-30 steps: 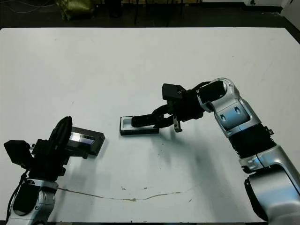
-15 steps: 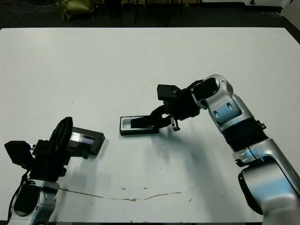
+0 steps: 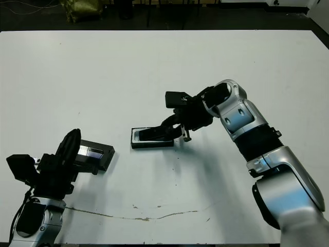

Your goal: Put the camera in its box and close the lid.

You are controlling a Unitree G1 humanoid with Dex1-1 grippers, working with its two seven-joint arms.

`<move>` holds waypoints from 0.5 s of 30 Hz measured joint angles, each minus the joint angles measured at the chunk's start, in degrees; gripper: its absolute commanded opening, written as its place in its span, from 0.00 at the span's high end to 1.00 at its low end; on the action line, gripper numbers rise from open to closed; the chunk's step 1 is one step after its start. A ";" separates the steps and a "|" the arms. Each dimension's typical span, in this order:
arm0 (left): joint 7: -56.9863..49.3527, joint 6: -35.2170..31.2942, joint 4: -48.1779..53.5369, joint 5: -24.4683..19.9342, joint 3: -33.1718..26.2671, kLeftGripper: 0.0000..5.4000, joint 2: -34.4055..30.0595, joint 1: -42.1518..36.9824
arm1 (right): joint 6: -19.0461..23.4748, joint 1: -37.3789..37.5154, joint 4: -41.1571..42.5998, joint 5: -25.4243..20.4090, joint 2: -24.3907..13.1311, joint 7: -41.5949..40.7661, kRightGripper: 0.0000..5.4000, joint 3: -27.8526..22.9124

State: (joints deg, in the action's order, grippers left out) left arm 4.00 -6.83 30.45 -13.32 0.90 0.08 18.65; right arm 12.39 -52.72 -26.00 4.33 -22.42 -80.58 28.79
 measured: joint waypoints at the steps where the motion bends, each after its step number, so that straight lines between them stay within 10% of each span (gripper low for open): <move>1: 0.00 -0.01 0.04 -0.03 0.00 1.00 0.01 0.01 | 0.01 -0.11 -0.08 0.13 0.23 0.00 0.90 0.04; 15: -0.02 0.04 0.17 0.01 0.05 1.00 0.07 0.05 | 1.81 -0.70 -0.30 1.59 2.10 0.37 0.90 0.82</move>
State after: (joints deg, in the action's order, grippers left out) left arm 3.98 -6.79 30.62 -13.31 0.95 0.15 18.71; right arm 14.20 -53.42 -26.29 5.92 -20.32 -80.20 29.61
